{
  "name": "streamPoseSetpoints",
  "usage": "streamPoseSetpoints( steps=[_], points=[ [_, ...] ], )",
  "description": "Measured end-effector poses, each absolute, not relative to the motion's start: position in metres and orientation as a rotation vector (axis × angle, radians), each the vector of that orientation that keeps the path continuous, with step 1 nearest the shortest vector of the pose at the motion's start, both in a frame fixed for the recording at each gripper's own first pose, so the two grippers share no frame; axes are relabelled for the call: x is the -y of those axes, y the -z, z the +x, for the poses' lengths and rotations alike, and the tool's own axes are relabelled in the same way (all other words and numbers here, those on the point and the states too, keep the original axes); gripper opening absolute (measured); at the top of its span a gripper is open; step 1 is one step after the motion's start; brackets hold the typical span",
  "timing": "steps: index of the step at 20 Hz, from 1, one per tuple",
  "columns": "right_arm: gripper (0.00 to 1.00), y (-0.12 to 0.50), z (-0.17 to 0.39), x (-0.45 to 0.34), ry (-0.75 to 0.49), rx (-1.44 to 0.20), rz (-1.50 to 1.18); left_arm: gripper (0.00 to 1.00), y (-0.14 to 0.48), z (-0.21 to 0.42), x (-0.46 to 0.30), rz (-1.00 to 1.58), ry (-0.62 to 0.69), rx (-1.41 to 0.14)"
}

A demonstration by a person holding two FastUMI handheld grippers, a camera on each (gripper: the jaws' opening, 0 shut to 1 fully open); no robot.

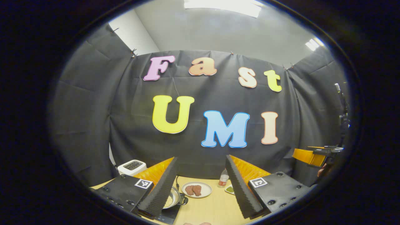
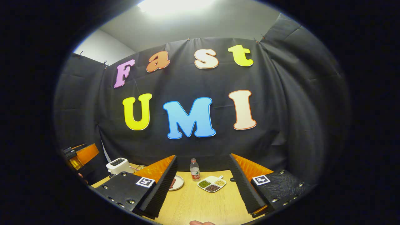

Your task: First push the handle of the pot to place it horizontally, then grasp the pot with both hands and set it on the induction cooktop.

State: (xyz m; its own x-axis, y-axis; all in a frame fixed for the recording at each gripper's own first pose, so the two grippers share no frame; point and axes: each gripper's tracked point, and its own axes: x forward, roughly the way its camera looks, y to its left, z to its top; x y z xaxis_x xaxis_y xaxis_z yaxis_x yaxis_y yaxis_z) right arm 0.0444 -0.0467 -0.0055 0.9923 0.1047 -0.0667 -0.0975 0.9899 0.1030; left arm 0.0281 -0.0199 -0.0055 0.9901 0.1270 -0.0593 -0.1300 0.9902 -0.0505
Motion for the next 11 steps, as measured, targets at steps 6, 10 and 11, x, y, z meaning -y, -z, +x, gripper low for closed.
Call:
streamPoseSetpoints(
  steps=[6, 10, 11],
  points=[
    [0.98, 0.005, 0.028, 0.041, -0.046, -0.084, 0.111, 0.97, -0.013, 0.014, -0.011, -0.021, -0.110, -0.030],
    [0.98, 0.004, 0.019, 0.033, -0.012, -0.089, 0.110, 0.95, -0.010, 0.006, -0.025, -0.047, -0.082, -0.034],
    [0.98, 0.004, 0.018, 0.032, -0.002, -0.085, 0.101, 0.95, -0.007, 0.004, -0.028, -0.049, -0.073, -0.039]
  ],
)
